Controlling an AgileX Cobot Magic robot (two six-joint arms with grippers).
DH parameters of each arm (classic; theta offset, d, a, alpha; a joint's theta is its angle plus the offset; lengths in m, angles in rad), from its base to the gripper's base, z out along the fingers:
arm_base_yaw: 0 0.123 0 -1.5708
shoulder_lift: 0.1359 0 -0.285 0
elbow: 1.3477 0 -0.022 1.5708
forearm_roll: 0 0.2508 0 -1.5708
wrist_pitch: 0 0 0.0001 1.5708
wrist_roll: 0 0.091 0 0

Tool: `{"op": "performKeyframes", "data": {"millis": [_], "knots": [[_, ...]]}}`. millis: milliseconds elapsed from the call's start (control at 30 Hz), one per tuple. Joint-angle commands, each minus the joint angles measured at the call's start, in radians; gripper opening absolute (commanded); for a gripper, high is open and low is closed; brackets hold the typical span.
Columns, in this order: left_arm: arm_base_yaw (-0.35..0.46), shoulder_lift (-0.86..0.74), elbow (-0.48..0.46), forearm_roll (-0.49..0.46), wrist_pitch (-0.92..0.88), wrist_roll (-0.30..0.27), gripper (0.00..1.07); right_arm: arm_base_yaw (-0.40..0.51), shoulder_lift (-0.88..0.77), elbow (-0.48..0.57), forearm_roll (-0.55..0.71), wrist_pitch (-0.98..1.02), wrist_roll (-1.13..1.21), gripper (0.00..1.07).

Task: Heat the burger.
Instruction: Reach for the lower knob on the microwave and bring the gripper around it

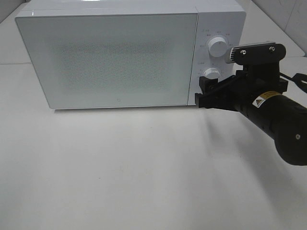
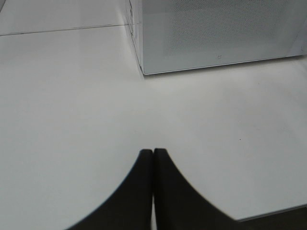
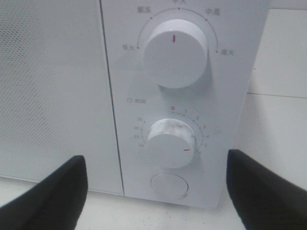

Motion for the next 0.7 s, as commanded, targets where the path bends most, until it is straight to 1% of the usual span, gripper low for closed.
{"op": "performKeyframes", "data": {"millis": [33,200,267,700], "knots": [[0.001,-0.02,0.002,-0.006,-0.016,0.0,0.0,0.003,0.049,-0.005,0.009,-0.096,0.0,0.75],[0.001,-0.02,0.002,-0.006,-0.016,0.0,0.0,0.003,0.089,-0.013,0.005,-0.133,0.01,0.75],[0.001,-0.02,0.002,-0.006,-0.016,0.0,0.0,0.003,0.12,-0.044,0.005,-0.132,0.01,0.75],[0.001,-0.02,0.002,-0.006,-0.016,0.0,0.0,0.0,0.209,-0.13,0.006,-0.132,0.01,0.75]]}}
